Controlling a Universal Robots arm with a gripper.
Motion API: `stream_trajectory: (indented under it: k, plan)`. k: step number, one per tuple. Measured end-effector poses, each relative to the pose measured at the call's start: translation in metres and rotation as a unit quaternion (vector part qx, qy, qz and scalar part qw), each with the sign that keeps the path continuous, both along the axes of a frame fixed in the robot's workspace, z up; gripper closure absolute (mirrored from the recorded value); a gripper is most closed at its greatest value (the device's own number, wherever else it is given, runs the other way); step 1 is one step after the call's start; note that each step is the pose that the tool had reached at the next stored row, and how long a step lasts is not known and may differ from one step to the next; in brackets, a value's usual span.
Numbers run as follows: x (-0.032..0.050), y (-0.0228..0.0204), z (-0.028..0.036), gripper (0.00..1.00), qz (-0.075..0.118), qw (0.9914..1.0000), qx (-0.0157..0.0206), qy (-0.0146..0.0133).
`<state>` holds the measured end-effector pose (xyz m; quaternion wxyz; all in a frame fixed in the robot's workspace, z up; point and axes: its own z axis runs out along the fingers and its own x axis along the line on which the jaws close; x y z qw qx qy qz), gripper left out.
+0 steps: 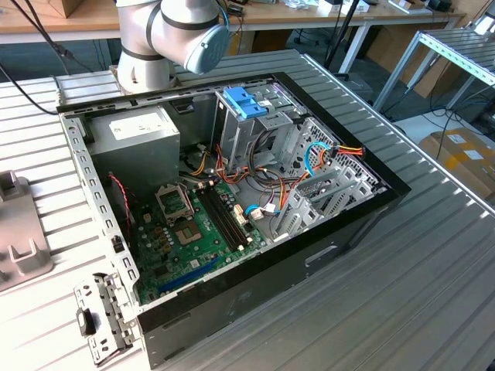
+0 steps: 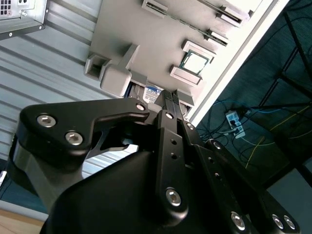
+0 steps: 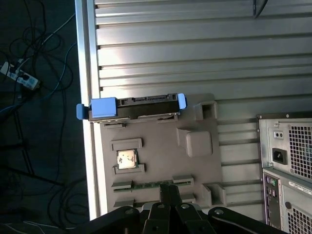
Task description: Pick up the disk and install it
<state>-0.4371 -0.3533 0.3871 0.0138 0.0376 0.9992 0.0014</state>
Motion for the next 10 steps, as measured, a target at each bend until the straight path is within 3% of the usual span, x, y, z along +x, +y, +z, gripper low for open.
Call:
stream_trajectory:
  k: [10]
  plan:
    - [-0.0002, 0.0, 0.0, 0.89, 0.008, 0.99996, -0.0001, 0.0]
